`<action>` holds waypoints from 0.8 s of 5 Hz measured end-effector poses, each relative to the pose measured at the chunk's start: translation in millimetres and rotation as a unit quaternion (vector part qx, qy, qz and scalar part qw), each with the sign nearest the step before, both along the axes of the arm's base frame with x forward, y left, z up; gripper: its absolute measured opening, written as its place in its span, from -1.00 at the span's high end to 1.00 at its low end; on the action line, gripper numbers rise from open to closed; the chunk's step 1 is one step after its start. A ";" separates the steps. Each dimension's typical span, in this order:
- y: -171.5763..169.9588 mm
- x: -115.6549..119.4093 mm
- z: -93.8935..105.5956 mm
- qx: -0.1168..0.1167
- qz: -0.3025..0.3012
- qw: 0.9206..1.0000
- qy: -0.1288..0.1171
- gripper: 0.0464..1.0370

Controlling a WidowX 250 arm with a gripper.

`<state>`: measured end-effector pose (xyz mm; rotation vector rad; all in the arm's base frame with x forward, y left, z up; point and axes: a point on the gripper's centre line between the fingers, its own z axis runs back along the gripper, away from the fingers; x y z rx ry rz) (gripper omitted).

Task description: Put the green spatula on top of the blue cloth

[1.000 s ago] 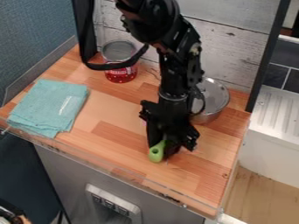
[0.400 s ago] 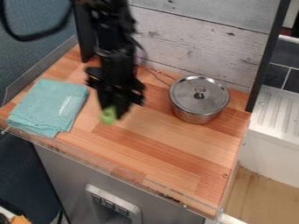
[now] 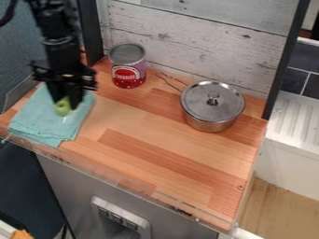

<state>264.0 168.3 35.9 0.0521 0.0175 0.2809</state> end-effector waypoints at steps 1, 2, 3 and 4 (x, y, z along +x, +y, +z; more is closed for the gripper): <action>46.1 -5.2 -12.2 0.005 0.030 0.999 0.011 0.42; 60.8 -13.1 -24.8 0.004 0.037 0.999 0.030 0.42; 60.2 -12.4 -26.0 0.008 0.016 0.999 0.034 0.42; 50.0 -14.7 -26.2 0.011 0.001 0.999 0.030 0.42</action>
